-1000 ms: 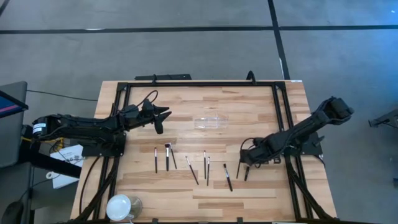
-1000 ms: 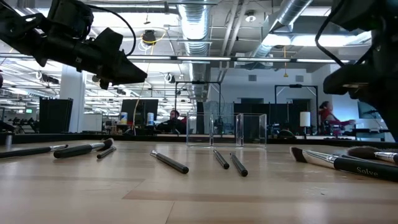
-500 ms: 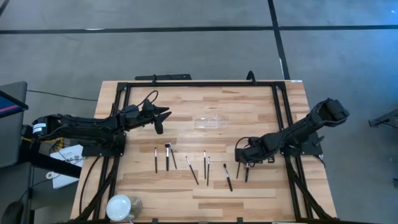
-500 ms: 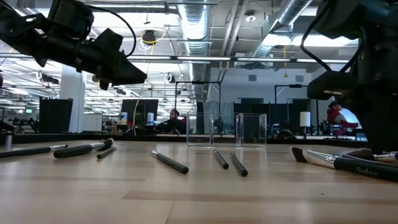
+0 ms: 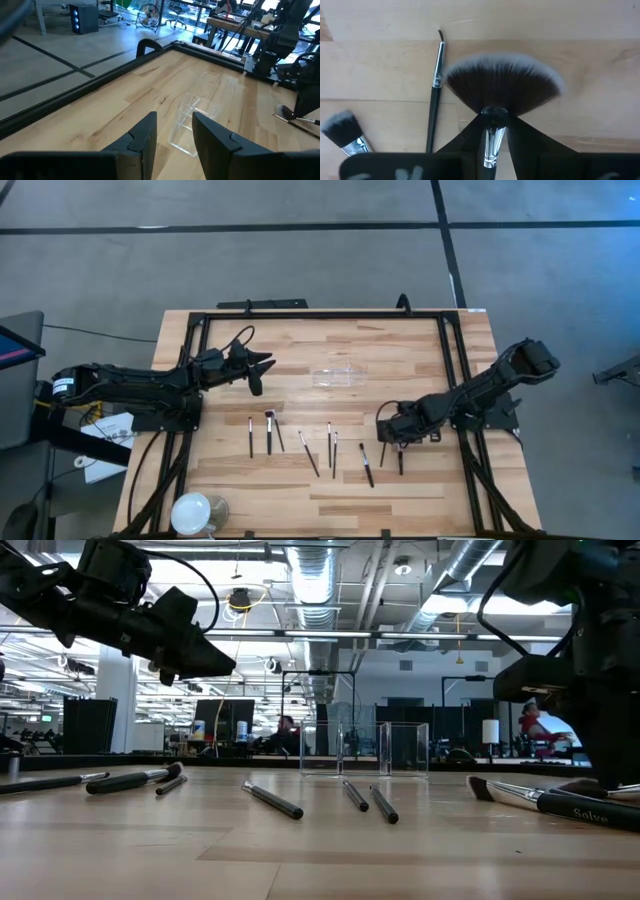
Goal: Put items in baskets/containers
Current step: Put the highlighter brush into the left section of the transparent organizer
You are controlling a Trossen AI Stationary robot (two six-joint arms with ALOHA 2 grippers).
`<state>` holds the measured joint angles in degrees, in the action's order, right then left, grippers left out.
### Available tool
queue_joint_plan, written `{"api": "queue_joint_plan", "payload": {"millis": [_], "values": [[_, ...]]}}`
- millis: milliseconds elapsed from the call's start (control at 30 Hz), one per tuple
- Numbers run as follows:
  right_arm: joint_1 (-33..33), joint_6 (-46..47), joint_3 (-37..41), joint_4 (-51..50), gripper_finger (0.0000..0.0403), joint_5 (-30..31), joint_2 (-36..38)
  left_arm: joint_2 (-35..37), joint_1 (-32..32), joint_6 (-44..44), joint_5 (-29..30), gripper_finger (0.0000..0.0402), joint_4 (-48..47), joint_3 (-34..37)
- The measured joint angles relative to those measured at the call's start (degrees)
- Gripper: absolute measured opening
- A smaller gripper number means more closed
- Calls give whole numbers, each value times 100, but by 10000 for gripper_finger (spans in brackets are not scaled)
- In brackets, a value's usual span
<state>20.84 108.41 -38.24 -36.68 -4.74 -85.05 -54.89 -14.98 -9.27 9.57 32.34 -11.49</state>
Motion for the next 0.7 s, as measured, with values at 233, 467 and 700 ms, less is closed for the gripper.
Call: {"api": "queue_joint_plan", "payload": {"millis": [233, 467, 700], "values": [[-379, -1265, 45, -83, 87, 19, 252, 0, -1, 0, 0, 121, 0, 0], [-738, -1968, 49, -134, 113, -88, 426, 0, 0, 0, -1, 121, -24, 0], [-697, -2142, 44, -179, 145, -231, 415, -2, -2, 0, 1, 121, -35, 0]]}}
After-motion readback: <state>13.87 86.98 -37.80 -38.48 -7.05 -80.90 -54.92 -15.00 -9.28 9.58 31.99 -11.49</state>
